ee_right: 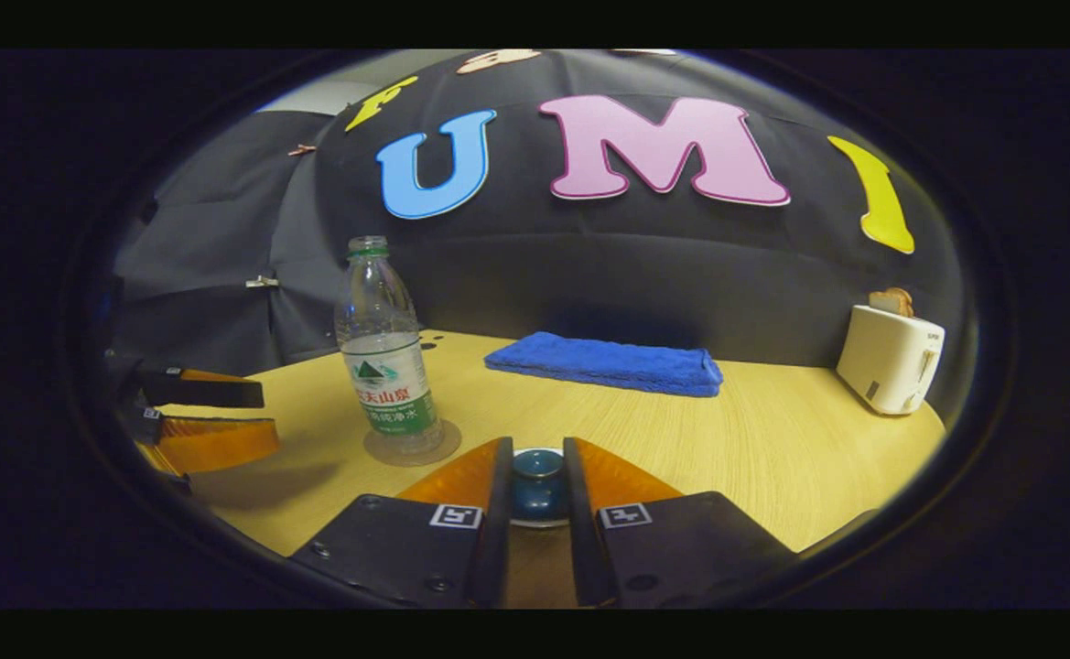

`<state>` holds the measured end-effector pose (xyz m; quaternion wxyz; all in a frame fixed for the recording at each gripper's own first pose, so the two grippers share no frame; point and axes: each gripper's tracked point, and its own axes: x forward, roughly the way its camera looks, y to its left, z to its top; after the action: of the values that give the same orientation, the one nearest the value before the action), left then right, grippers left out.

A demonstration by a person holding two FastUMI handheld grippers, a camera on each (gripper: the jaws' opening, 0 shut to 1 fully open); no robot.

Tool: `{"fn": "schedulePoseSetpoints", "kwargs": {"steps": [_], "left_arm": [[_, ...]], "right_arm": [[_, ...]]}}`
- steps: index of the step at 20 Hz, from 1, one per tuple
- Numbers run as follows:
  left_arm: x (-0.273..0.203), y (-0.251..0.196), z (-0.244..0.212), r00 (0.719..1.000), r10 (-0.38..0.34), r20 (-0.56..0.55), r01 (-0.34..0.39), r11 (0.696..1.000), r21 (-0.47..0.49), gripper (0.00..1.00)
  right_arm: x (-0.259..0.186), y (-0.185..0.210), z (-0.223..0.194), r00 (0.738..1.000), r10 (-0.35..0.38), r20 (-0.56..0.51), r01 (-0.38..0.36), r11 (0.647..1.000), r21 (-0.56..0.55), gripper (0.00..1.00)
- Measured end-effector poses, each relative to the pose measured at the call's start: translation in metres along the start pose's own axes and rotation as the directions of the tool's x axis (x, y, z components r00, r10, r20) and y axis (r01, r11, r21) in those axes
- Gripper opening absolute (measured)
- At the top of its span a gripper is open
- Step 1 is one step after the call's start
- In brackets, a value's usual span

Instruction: Open the teacup lid with one hand, grasp the water bottle and pour water into the teacup with the other hand; after pouring, place the water bottle on the coaster and then close the teacup lid.

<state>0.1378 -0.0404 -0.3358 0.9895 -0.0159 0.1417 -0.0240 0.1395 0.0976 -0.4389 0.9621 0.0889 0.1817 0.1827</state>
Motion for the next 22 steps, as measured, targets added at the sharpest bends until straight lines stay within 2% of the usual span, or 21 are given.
{"fn": "schedulePoseSetpoints", "kwargs": {"steps": [2, 3, 4, 5, 7, 12, 14, 22], "left_arm": [[0.0, 0.001, 0.002, 1.0, -0.002, 0.004, 0.002, 1.0, 0.001, 0.91], [-0.001, 0.001, 0.002, 1.0, -0.001, 0.006, 0.001, 1.0, 0.0, 0.91], [-0.002, 0.002, 0.005, 1.0, -0.002, 0.007, 0.002, 1.0, -0.004, 0.91], [-0.003, 0.002, 0.006, 1.0, 0.002, 0.009, -0.002, 1.0, -0.008, 0.91], [-0.006, 0.003, 0.008, 1.0, 0.008, 0.009, -0.008, 1.0, -0.022, 0.91], [-0.021, 0.001, 0.029, 1.0, 0.018, 0.02, -0.016, 0.998, -0.065, 0.91], [-0.03, -0.001, 0.044, 0.999, 0.021, 0.03, -0.019, 0.997, -0.08, 0.91], [-0.071, -0.005, 0.128, 0.997, 0.038, 0.066, -0.034, 0.997, -0.069, 0.91]], "right_arm": [[-0.002, 0.0, 0.001, 1.0, -0.001, 0.006, 0.001, 1.0, 0.002, 0.37], [-0.002, 0.001, 0.0, 1.0, 0.003, 0.005, -0.003, 1.0, 0.008, 0.53], [-0.003, 0.0, 0.001, 1.0, 0.005, 0.01, -0.005, 1.0, 0.016, 0.59], [-0.005, 0.0, 0.004, 1.0, 0.002, 0.019, -0.002, 1.0, 0.025, 0.7], [-0.016, 0.0, 0.016, 0.998, -0.007, 0.055, 0.005, 0.999, 0.031, 0.78], [-0.055, -0.003, 0.063, 0.989, -0.036, 0.142, 0.038, 0.999, -0.008, 0.88], [-0.072, -0.004, 0.084, 0.987, -0.051, 0.155, 0.053, 0.999, -0.009, 1.0], [-0.141, 0.008, 0.195, 0.974, -0.078, 0.212, 0.087, 0.996, -0.033, 1.0]]}}
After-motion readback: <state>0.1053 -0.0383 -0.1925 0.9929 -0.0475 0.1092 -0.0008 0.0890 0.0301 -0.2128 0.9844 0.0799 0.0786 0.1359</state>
